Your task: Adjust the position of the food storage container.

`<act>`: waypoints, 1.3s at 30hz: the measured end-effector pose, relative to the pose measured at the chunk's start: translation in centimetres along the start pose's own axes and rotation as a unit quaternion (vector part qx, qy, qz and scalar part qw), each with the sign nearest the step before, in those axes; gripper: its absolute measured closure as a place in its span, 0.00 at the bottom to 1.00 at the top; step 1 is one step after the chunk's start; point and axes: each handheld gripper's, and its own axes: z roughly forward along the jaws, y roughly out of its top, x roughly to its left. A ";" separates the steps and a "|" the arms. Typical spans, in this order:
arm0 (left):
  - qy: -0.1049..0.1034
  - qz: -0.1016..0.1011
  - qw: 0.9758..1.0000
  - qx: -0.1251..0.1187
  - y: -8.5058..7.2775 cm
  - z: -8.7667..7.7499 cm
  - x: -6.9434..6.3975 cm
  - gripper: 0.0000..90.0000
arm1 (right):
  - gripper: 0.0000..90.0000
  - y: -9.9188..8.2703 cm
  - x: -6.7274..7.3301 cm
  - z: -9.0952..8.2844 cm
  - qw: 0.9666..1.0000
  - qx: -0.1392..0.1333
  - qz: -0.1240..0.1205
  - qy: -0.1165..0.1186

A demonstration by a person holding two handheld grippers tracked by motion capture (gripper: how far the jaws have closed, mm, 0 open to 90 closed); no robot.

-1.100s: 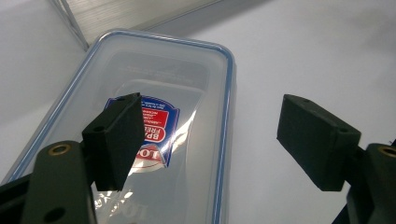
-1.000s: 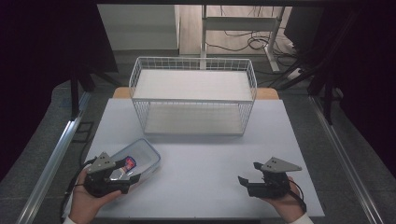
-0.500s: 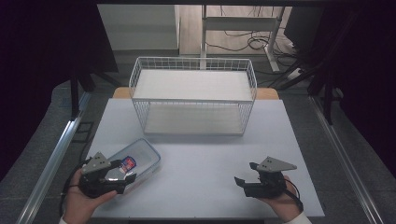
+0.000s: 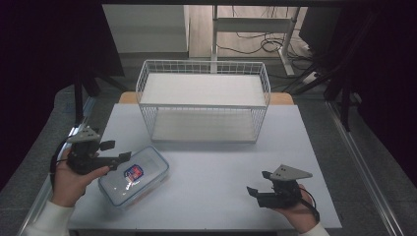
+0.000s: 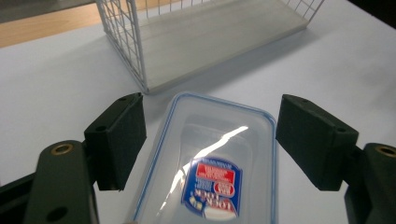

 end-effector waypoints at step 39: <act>0.008 0.037 0.985 0.167 1.3 12.0 4.0 1.00 | 0.27 -0.5 -0.4 0.7 1.000 0.024 0.000 0.001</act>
